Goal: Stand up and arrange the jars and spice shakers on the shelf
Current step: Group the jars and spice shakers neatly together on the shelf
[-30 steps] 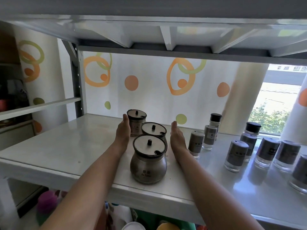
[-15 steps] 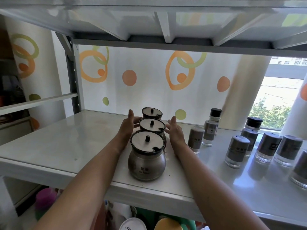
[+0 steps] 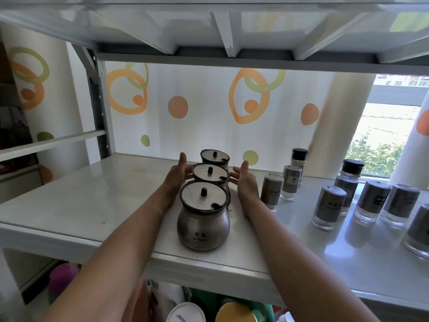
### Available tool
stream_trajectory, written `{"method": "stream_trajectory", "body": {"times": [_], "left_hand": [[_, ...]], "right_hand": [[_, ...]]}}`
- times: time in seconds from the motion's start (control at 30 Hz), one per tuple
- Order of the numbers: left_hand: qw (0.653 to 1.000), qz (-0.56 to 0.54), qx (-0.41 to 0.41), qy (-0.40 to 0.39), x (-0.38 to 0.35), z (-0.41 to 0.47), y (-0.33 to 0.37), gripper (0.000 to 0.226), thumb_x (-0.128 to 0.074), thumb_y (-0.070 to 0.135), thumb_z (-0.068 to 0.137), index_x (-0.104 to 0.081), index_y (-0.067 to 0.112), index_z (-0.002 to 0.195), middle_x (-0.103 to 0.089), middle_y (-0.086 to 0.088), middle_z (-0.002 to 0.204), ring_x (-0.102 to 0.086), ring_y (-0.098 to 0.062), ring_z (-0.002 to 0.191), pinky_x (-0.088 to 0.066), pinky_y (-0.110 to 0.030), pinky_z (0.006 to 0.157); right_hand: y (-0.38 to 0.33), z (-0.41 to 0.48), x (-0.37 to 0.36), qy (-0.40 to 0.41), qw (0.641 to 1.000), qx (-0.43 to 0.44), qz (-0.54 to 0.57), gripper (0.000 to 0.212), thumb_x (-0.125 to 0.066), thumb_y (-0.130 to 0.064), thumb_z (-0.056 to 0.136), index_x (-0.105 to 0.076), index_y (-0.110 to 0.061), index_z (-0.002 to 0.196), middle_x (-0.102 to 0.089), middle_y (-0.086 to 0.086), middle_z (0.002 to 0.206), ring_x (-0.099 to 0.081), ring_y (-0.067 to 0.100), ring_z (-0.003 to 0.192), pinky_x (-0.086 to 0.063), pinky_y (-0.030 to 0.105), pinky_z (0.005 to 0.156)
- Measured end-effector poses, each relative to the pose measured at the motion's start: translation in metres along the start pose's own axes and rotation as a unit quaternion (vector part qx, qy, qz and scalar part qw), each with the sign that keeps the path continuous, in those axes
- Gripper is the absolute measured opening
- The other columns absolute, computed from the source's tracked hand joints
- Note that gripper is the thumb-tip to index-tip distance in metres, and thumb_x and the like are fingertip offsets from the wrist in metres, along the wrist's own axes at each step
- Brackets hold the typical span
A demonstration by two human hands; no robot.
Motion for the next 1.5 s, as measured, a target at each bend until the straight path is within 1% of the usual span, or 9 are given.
{"method": "stream_trajectory", "body": {"times": [0.13, 0.2, 0.37, 0.5, 0.57, 0.67, 0.87, 1.03, 1.5], "left_hand": [[1.000, 0.007, 0.006, -0.010, -0.001, 0.000, 0.000, 0.069, -0.015, 0.039, 0.103, -0.056, -0.015, 0.116, -0.057, -0.008, 0.080, -0.048, -0.010, 0.068, -0.039, -0.007, 0.046], [1.000, 0.000, 0.019, -0.013, -0.001, -0.001, 0.001, 0.067, -0.017, 0.041, 0.102, -0.058, -0.010, 0.114, -0.051, 0.001, 0.067, -0.045, -0.008, 0.064, -0.035, -0.016, 0.053], [0.999, 0.015, 0.048, -0.021, -0.001, -0.006, 0.005, 0.050, -0.020, 0.044, 0.101, -0.057, 0.015, 0.085, -0.055, 0.003, 0.073, -0.049, -0.004, 0.066, -0.039, -0.003, 0.039], [0.998, 0.045, 0.038, -0.018, -0.004, -0.008, 0.008, 0.052, -0.018, 0.041, 0.101, -0.059, 0.010, 0.112, -0.054, -0.003, 0.090, -0.049, -0.013, 0.076, -0.032, 0.002, 0.034], [0.998, 0.053, 0.033, -0.013, -0.004, -0.006, 0.008, 0.058, -0.018, 0.040, 0.102, -0.057, 0.003, 0.122, -0.055, -0.001, 0.086, -0.047, -0.012, 0.074, -0.032, 0.002, 0.035], [0.998, 0.047, 0.033, -0.005, -0.004, -0.006, 0.006, 0.059, -0.018, 0.040, 0.102, -0.057, 0.000, 0.121, -0.050, 0.006, 0.069, -0.043, -0.002, 0.063, -0.032, 0.002, 0.034], [0.999, 0.018, 0.029, -0.010, -0.002, -0.003, 0.003, 0.049, -0.019, 0.041, 0.102, -0.058, 0.011, 0.109, -0.052, 0.007, 0.071, -0.046, 0.000, 0.065, -0.035, 0.000, 0.037], [0.999, 0.017, 0.028, -0.010, -0.002, -0.002, 0.000, 0.055, -0.018, 0.041, 0.102, -0.060, 0.006, 0.109, -0.055, 0.005, 0.070, -0.049, -0.002, 0.065, -0.035, 0.000, 0.037], [1.000, 0.012, -0.013, 0.000, -0.001, 0.005, -0.009, 0.065, -0.017, 0.036, 0.103, -0.058, -0.012, 0.115, -0.053, 0.003, 0.067, -0.048, -0.005, 0.063, -0.035, 0.000, 0.037]], "right_hand": [[0.000, -0.001, 0.000, 0.015, 1.000, 0.003, -0.011, 0.062, -0.021, -0.054, 0.095, -0.063, -0.012, 0.113, -0.067, 0.010, 0.115, -0.059, 0.026, 0.112, -0.038, 0.044, 0.106], [0.003, 0.001, -0.002, 0.015, 0.999, 0.007, -0.028, 0.063, -0.020, -0.058, 0.093, -0.066, -0.016, 0.102, -0.067, 0.011, 0.114, -0.059, 0.028, 0.112, -0.039, 0.044, 0.105], [0.000, 0.000, 0.004, 0.038, 0.997, 0.012, -0.060, 0.059, -0.020, -0.047, 0.098, -0.063, -0.006, 0.109, -0.054, 0.015, 0.123, -0.048, 0.026, 0.121, -0.032, 0.037, 0.109], [-0.003, -0.002, 0.009, 0.049, 0.996, 0.042, -0.053, 0.051, -0.022, -0.036, 0.101, -0.060, -0.005, 0.113, -0.048, 0.018, 0.128, -0.039, 0.026, 0.127, -0.024, 0.037, 0.114], [-0.001, 0.000, 0.009, 0.058, 0.997, 0.039, -0.045, 0.051, -0.022, -0.037, 0.101, -0.061, -0.006, 0.115, -0.053, 0.018, 0.127, -0.042, 0.027, 0.126, -0.027, 0.040, 0.112], [-0.001, 0.001, 0.006, 0.068, 0.996, 0.035, -0.038, 0.054, -0.022, -0.042, 0.099, -0.062, -0.009, 0.115, -0.056, 0.018, 0.125, -0.048, 0.030, 0.123, -0.031, 0.043, 0.111], [0.000, 0.000, -0.002, 0.045, 0.997, 0.037, -0.050, 0.066, -0.020, -0.058, 0.089, -0.068, -0.014, 0.092, -0.061, 0.022, 0.113, -0.055, 0.033, 0.112, -0.037, 0.045, 0.106], [-0.001, -0.002, 0.006, 0.040, 0.997, 0.030, -0.063, 0.058, -0.020, -0.044, 0.099, -0.065, -0.008, 0.104, -0.063, 0.016, 0.115, -0.054, 0.029, 0.113, -0.038, 0.037, 0.103], [-0.001, -0.008, 0.001, 0.016, 0.997, 0.033, -0.070, 0.065, -0.018, -0.055, 0.094, -0.065, -0.012, 0.110, -0.061, 0.019, 0.117, -0.055, 0.032, 0.114, -0.037, 0.046, 0.105]]}}
Point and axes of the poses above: each hand's wrist, its own z-axis towards the middle knuckle, its own x-axis out of the back of the hand, y = z × x, the point moved 3 cm from there along z, towards the middle knuckle
